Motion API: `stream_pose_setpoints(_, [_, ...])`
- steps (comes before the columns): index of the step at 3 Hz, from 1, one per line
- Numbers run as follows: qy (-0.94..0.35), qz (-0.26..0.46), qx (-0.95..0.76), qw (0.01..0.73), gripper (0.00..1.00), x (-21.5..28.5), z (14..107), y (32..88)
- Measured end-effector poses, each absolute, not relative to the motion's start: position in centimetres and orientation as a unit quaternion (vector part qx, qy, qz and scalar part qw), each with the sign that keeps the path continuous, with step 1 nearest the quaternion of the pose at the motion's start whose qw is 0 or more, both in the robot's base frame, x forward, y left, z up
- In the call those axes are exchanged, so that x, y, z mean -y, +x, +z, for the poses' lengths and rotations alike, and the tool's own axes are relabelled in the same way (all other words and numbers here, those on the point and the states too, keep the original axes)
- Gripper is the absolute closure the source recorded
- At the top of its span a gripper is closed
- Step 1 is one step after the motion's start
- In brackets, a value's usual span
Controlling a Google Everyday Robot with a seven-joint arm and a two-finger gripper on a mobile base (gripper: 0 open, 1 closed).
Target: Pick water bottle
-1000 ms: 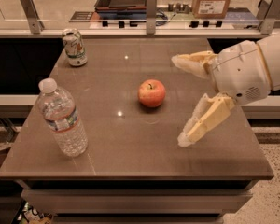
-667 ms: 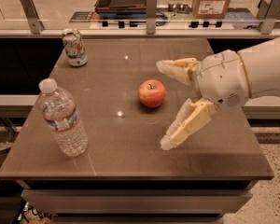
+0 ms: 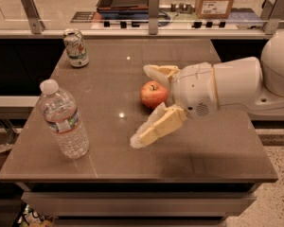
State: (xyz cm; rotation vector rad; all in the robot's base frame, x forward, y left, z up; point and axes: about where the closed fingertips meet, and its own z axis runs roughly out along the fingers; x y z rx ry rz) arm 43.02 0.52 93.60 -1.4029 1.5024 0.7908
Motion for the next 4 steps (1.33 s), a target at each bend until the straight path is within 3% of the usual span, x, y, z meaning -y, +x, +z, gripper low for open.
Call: stream_pose_setpoints(4, [-0.582,0.367,-0.581,0.435,0.00,-10.8,92.7,42.9])
